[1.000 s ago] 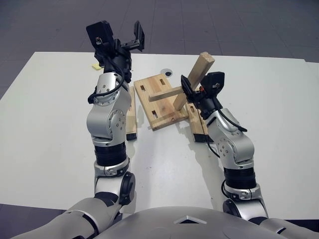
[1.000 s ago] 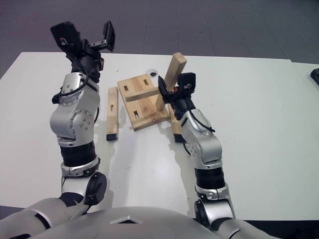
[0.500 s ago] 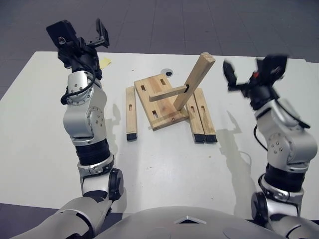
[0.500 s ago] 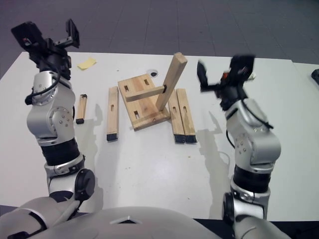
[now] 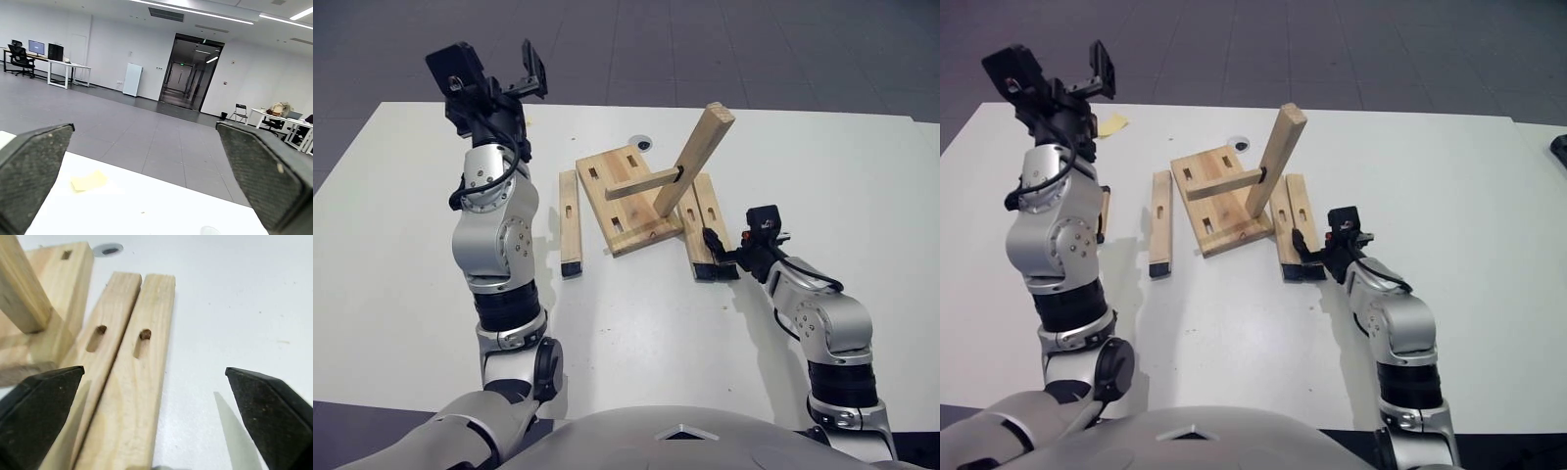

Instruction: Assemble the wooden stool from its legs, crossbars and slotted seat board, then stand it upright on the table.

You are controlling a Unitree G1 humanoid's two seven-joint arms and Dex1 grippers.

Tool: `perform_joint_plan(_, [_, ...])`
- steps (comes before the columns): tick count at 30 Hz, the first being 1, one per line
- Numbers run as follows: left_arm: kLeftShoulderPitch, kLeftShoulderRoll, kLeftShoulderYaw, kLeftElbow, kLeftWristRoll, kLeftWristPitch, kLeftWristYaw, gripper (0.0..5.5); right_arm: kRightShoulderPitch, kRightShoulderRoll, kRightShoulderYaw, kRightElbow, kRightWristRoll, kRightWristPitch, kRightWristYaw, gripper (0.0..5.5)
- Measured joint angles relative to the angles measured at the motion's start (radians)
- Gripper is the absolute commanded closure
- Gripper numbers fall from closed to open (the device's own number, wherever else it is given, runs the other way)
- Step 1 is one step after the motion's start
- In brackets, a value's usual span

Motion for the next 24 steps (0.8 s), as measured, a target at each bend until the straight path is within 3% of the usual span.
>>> perform_joint_plan(7, [0.021,-0.015,-0.001,-0.004,0.016,0.003,0.016,0.1,-0.004,-0.043,-0.016,0.02,-0.04,0.018,0.029,0.15])
perform_joint_plan(24, [0.041,-0.041,-0.014,0.003,0.036,0.041,0.043,0.1,-0.084,-0.091,0.071,0.039,-0.088,0.134,0.131,2.7])
